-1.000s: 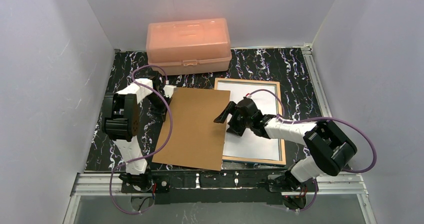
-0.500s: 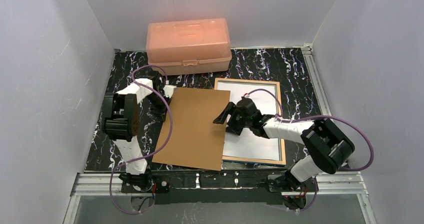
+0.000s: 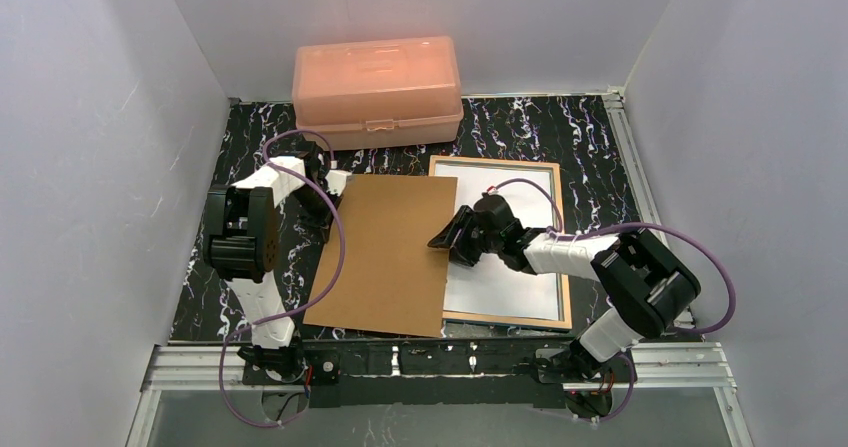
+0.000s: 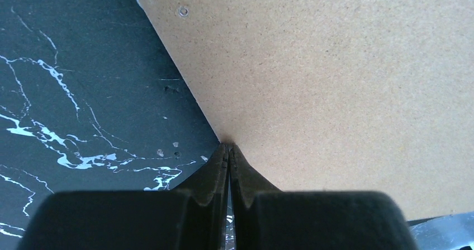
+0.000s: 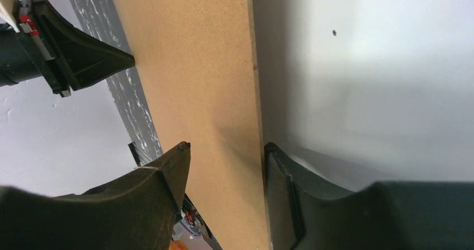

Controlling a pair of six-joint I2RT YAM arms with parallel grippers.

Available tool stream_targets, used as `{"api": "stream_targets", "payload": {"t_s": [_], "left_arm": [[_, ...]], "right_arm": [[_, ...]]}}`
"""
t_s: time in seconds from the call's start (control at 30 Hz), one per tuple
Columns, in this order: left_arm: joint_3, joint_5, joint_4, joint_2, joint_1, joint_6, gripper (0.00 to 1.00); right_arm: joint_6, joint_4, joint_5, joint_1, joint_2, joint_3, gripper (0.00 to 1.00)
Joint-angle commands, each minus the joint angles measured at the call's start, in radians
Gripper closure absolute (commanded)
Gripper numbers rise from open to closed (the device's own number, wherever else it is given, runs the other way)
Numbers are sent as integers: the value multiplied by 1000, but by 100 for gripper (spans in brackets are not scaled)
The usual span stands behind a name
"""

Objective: Put the photo into the frame

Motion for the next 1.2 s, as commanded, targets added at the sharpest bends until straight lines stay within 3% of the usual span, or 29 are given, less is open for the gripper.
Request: {"api": "stream_targets", "payload": {"t_s": [0.0,0.13,0.2,0.33,0.43,0.5,0.57,0.6,0.7,0.77,0.87,0.97,1.17], "left_arm": [[-30,90,-24,25,-20,4,100],[-8,99,-48,5,-19,4,100],[9,109,-77,-28,-18,3,100],[90,115,-184,-158,-18,5,98],[240,120,-317,-280,-18,18,82],[369,129,-420,-347,-19,22,65],[513,150,-546,-393,-23,23,27],[589,158,-599,-414,-32,23,17],[754,154,-740,-450,-98,22,14],[788,129,-769,-496,-159,5,11],[785,63,-776,-560,-261,-19,2],[794,-22,-752,-609,-343,-9,2],[892,-94,-662,-672,-358,45,2]], "right_arm": [[41,225,-92,15,-36,38,49],[10,177,-80,16,-77,64,86],[-6,135,-78,15,-86,92,98],[-9,92,-69,21,-111,138,99],[-24,16,-14,57,-138,203,99],[-40,-46,33,96,-148,262,99],[-51,-110,96,145,-155,328,99],[-57,-131,128,173,-157,372,99],[-61,-212,254,257,-132,494,99],[-65,-241,321,308,-97,586,99],[-74,-317,413,368,-30,744,99],[-83,-298,483,410,1,839,99],[-211,-272,618,455,19,986,99]]}}
